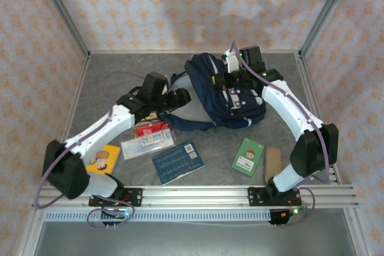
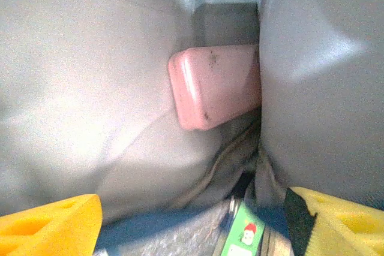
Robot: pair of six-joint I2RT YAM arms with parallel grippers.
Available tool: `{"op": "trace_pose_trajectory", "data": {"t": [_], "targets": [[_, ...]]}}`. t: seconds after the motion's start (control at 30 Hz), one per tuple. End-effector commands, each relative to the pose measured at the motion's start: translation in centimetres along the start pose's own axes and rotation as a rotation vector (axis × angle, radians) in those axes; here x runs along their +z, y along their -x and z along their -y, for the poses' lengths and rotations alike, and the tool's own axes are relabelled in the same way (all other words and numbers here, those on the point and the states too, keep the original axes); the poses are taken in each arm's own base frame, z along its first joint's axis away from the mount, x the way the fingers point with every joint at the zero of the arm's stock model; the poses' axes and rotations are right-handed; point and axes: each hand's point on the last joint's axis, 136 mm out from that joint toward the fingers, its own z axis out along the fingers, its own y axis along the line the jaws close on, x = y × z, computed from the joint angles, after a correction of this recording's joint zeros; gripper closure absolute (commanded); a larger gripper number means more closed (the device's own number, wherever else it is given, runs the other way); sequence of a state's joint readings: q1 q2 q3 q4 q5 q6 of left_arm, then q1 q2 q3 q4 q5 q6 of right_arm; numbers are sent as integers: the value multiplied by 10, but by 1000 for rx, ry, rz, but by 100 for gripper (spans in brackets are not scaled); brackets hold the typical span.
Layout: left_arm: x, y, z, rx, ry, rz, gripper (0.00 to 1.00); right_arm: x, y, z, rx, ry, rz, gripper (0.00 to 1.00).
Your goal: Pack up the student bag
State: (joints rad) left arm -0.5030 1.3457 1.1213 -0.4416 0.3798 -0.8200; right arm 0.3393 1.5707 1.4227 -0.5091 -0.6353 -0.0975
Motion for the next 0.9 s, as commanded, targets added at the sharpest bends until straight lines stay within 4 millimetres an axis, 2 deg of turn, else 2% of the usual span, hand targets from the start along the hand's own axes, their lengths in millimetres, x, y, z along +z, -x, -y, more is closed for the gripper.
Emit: {"op": "trace_pose_trajectory", "data": {"t": [0.0,0.07,0.17,0.23,0.27,0.4,0.5,0.57,0.6,0.63,0.67,0.73,0.77,0.83,0.87], "targets": [[-33,-15,-21,84,82,-10,20,-12,21,68,-50,-335,74,100],[-40,-24,-30,85,91,-17,20,-9,17,77,-31,-373,56,100],[-46,-38,-44,74,109,-36,20,0,14,75,-34,-351,54,99],[-47,-49,-57,67,132,-54,20,3,17,67,-54,-332,72,87],[-48,-54,-64,65,147,-64,20,2,21,63,-68,-343,84,75],[-50,-70,-88,63,206,-97,20,-10,25,45,-132,-414,130,40],[-49,-83,-103,68,248,-137,20,-23,17,27,-151,-436,154,34],[-47,-91,-111,71,271,-158,21,-30,6,6,-143,-399,166,39],[-46,-96,-115,71,278,-172,22,-31,-4,-10,-149,-355,157,47],[-44,-100,-118,72,282,-185,23,-31,-15,-25,-159,-317,145,58],[-41,-106,-121,74,290,-201,23,-32,-30,-42,-173,-279,124,75],[-38,-117,-128,74,306,-225,24,-32,-62,-62,-189,-256,53,95],[-36,-122,-133,72,315,-237,24,-33,-83,-69,-191,-259,0,100],[-33,-132,-140,72,327,-259,25,-34,-115,-78,-210,-264,-83,100],[-31,-137,-143,72,333,-271,26,-33,-137,-84,-220,-245,-132,100]]}}
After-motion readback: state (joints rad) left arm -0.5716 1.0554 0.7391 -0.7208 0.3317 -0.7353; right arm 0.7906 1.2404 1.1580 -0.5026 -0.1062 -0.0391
